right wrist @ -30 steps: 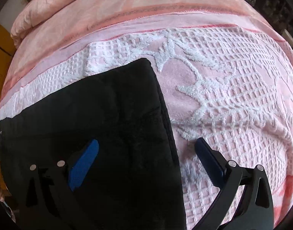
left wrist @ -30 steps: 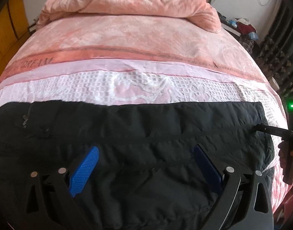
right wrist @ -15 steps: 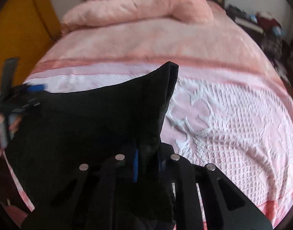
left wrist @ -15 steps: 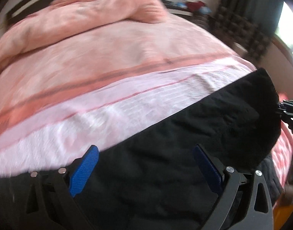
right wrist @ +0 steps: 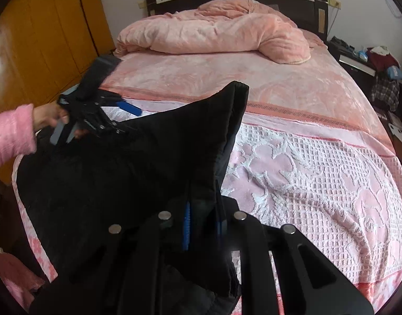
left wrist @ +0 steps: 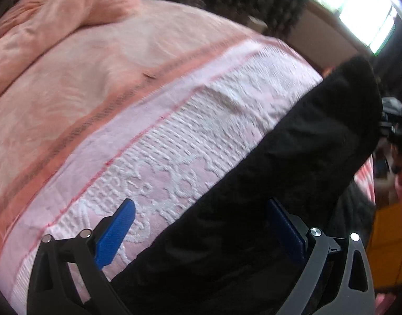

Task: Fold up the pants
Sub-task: 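Carry the lifted waistband over toward the pant hems with both grippers, then lower the waistband onto the hems and open both grippers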

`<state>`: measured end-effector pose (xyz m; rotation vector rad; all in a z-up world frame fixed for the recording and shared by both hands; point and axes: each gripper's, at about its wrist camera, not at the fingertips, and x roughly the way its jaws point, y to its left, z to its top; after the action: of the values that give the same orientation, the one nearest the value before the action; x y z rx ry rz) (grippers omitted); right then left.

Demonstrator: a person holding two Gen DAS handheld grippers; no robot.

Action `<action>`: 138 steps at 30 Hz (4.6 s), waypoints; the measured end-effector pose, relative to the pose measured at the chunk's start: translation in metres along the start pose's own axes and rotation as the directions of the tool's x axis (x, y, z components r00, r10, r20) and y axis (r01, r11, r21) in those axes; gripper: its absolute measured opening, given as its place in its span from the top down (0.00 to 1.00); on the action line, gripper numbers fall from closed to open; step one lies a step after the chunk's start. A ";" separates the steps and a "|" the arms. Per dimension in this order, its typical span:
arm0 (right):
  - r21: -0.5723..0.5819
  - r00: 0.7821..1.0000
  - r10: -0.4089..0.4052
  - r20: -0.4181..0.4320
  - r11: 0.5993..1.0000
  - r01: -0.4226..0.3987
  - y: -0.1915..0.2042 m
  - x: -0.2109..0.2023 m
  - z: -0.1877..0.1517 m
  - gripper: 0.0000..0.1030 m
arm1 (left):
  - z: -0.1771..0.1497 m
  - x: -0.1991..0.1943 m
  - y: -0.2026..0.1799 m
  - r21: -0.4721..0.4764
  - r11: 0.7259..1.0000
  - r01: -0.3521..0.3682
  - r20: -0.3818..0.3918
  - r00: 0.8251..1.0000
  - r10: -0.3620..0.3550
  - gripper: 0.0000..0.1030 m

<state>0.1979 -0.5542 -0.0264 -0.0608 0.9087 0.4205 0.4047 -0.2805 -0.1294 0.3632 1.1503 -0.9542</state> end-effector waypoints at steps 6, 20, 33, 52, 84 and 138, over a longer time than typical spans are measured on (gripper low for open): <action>0.027 1.000 0.009 0.021 1.000 -0.009 -0.005 -0.007 -0.002 0.88 | -0.004 0.010 -0.008 0.050 0.997 0.055 -0.096 0.994 -0.050 0.26; 0.098 0.998 -0.030 0.046 0.995 0.025 -0.009 -0.007 -0.001 0.97 | -0.041 -0.040 -0.040 0.048 0.978 -0.201 0.085 0.977 0.197 0.96; 0.123 0.987 -0.146 0.067 0.983 0.137 0.011 -0.003 -0.039 0.98 | -0.123 -0.084 -0.192 0.090 0.636 -0.766 0.366 0.620 0.694 0.96; 0.138 0.992 -0.123 -0.031 0.982 0.126 0.033 -0.043 -0.152 0.98 | -0.241 -0.030 -0.306 0.134 0.782 -0.609 0.243 0.785 0.570 0.94; 0.316 0.997 -0.007 -0.071 0.948 0.029 0.111 -0.059 -0.152 0.72 | -0.251 0.011 -0.294 0.002 0.840 -0.542 0.113 0.835 0.538 0.87; 0.346 0.916 -0.094 -0.390 0.907 0.240 0.187 0.071 -0.150 0.82 | -0.342 -0.134 -0.065 -0.798 0.593 -0.110 0.084 0.953 0.291 0.79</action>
<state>0.0527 -0.3930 -0.1507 0.1503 1.3321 0.0553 0.1345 -0.0237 -0.1346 -0.3290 1.1892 -0.1943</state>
